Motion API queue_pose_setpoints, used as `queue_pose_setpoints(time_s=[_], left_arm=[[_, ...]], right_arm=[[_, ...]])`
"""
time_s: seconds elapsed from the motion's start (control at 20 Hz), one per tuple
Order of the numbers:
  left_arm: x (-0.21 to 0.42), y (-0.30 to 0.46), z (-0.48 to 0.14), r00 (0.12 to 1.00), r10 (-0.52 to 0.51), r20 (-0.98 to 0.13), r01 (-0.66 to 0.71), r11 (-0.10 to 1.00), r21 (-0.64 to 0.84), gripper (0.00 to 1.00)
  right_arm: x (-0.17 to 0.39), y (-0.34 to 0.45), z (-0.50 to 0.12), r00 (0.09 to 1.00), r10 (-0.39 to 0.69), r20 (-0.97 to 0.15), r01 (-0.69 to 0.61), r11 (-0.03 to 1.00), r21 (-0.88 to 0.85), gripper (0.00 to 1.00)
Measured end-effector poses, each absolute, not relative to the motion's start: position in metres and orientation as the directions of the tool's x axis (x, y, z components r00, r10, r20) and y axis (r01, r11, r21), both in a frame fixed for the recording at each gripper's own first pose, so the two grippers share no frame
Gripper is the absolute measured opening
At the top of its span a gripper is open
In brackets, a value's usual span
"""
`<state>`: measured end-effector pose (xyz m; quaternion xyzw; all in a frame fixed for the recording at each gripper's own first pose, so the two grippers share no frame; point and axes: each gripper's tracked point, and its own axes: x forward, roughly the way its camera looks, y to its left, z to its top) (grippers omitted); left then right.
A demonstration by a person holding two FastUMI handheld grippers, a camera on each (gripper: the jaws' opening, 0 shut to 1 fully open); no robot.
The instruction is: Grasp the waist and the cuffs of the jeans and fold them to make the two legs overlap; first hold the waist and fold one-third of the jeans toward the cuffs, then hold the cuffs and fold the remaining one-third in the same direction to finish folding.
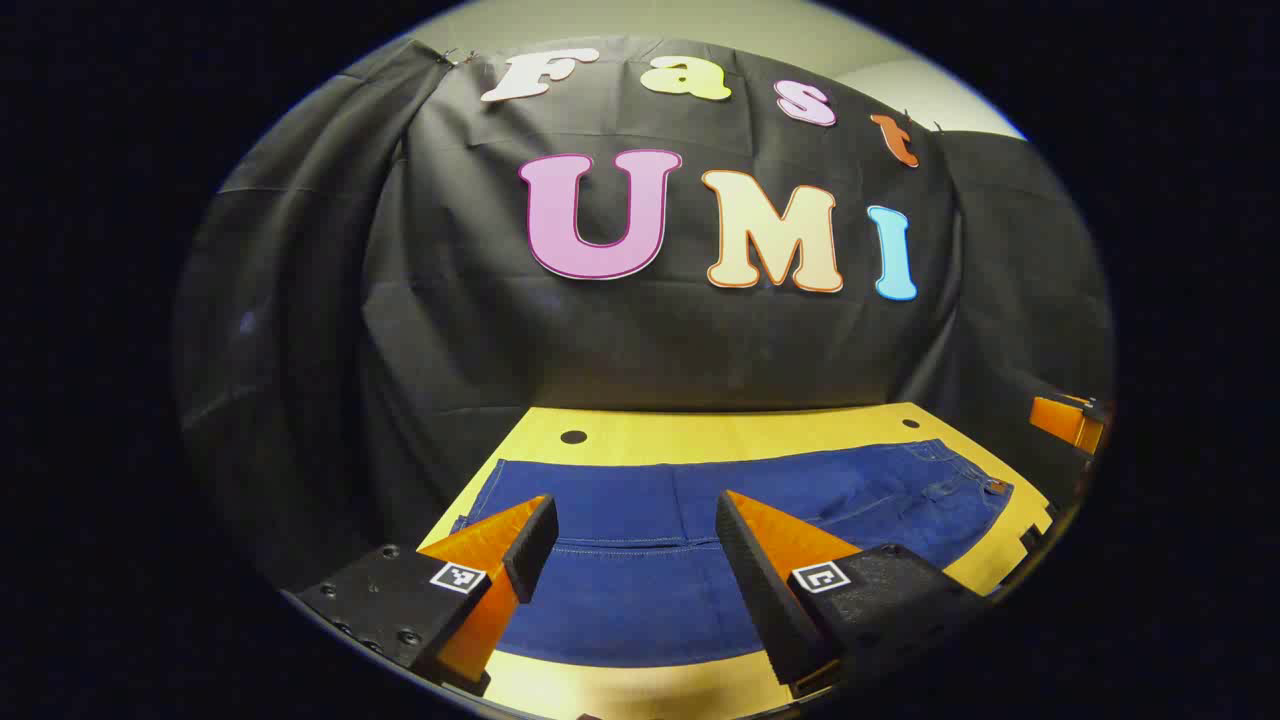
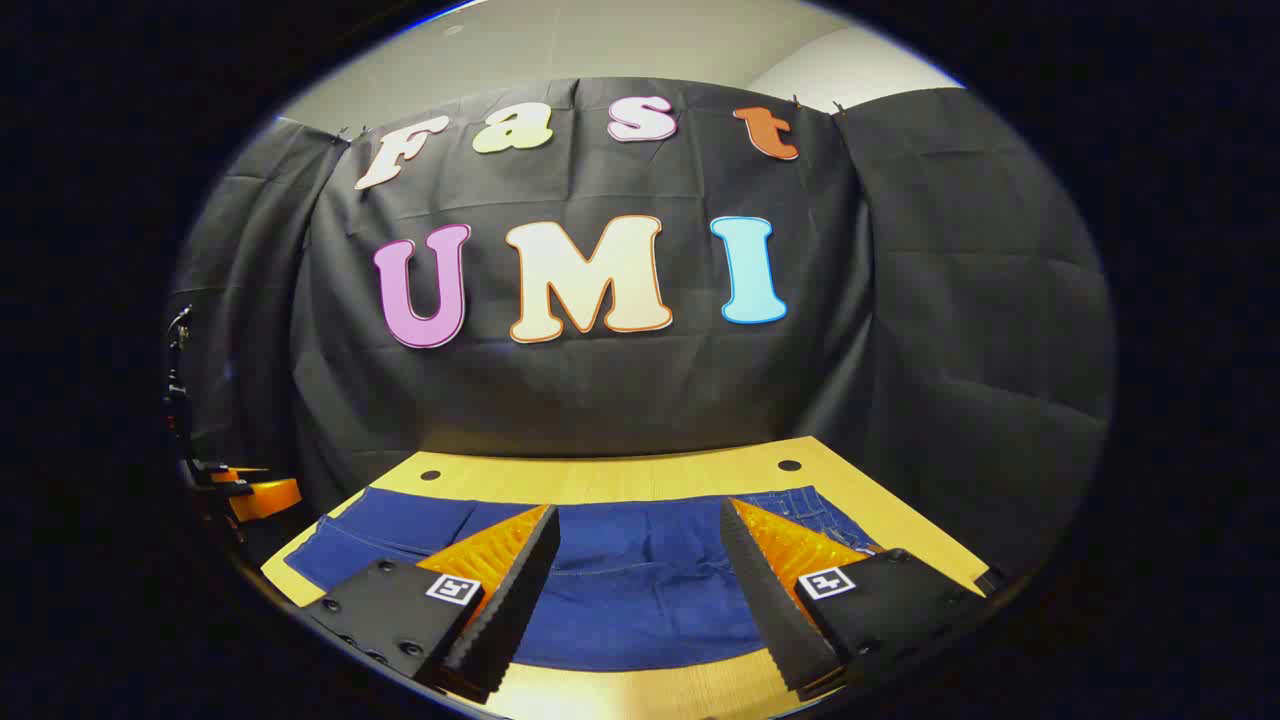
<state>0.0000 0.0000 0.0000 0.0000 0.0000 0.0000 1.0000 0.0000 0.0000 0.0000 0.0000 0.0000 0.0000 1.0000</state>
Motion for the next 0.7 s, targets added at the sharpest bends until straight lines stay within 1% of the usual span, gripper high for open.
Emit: queue_pose_setpoints(time_s=[0.25,0.45,0.7], left_arm=[[0.002,-0.001,-0.001,1.000,-0.012,0.008,0.012,1.000,-0.001,0.95],[0.001,-0.001,-0.007,1.000,-0.022,0.002,0.022,0.999,-0.029,0.95],[0.000,0.009,-0.012,1.000,-0.013,0.004,0.013,0.999,-0.033,0.95]], right_arm=[[-0.004,0.005,0.002,1.000,0.006,-0.002,-0.006,1.000,-0.019,0.99],[-0.007,0.009,0.000,1.000,0.006,-0.010,-0.007,0.999,-0.045,0.99],[-0.008,0.017,0.001,1.000,0.018,-0.010,-0.018,0.999,-0.044,0.99]])
